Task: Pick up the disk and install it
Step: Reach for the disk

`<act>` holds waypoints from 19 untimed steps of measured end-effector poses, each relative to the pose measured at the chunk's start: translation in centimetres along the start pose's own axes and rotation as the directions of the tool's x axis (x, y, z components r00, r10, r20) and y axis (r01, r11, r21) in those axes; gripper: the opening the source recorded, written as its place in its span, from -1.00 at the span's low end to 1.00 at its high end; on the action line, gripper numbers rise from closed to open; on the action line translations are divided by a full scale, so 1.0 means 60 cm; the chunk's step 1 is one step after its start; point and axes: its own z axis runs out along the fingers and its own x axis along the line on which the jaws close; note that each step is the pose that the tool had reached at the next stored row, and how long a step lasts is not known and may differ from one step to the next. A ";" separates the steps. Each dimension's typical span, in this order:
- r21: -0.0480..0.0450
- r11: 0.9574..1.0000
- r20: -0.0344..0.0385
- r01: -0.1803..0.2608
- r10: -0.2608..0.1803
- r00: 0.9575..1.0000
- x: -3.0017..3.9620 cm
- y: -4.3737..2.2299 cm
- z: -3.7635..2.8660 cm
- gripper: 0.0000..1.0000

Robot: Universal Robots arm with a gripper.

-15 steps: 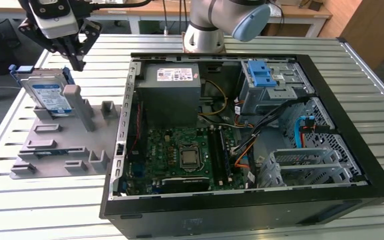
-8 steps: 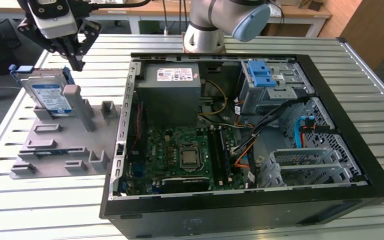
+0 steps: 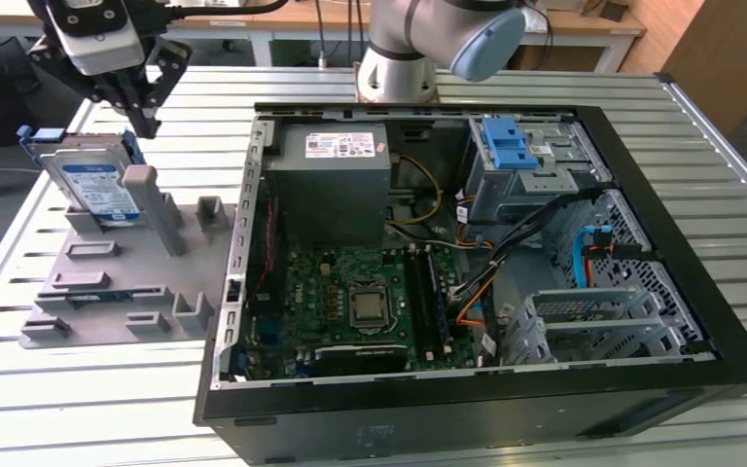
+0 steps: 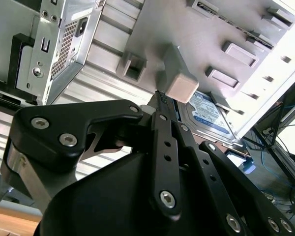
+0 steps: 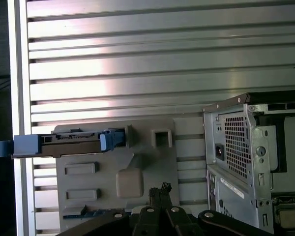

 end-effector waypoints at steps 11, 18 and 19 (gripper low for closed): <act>0.000 1.000 0.000 0.000 0.000 1.000 0.030 0.000 0.001 -0.78; 0.000 1.000 0.000 0.000 0.000 1.000 0.077 0.011 0.004 -0.78; 0.000 1.000 0.000 0.000 0.000 1.000 0.082 0.015 0.005 -0.78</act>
